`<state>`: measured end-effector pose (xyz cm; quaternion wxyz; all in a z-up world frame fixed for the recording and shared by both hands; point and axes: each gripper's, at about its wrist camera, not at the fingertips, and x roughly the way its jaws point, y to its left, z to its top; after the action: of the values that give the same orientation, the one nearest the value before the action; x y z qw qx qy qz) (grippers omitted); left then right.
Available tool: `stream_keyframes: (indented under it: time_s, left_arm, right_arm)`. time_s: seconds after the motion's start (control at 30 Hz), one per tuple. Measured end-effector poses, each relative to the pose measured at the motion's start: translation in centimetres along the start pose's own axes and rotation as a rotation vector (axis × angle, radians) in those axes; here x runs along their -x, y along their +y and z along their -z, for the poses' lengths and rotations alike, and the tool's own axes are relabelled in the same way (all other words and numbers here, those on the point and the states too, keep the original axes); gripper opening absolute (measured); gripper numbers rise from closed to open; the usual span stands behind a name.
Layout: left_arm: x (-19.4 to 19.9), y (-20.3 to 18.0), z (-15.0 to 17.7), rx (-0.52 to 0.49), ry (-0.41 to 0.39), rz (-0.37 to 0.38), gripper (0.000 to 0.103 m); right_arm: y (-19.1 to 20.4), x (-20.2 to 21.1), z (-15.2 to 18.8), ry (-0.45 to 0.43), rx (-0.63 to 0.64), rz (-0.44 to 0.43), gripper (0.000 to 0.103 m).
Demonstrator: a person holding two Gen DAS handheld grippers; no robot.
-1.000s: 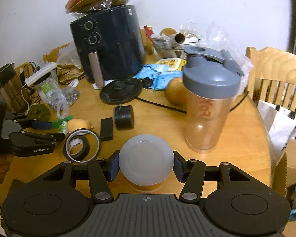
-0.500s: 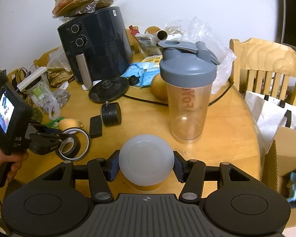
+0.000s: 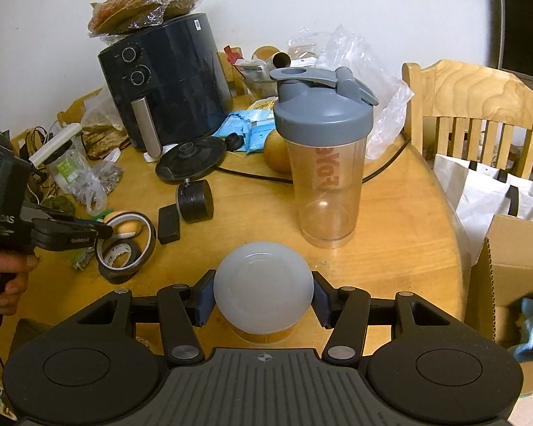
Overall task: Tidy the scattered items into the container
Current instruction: 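Close the left gripper on the silver tape ring, then carry the silver ring with the left gripper toward the box while the right gripper carries the white jar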
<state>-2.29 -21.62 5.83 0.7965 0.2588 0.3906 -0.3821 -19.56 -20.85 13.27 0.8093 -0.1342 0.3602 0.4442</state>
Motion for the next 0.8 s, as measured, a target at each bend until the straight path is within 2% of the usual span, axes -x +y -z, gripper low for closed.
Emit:
stream_keyframes:
  time_s: [0.8]
  left_arm:
    - [8.2,1.8,0.4,0.064,-0.116,0.113,0.008]
  right_arm:
    - [2.6,1.3,-0.7,-0.030,0.047,-0.092,0.057]
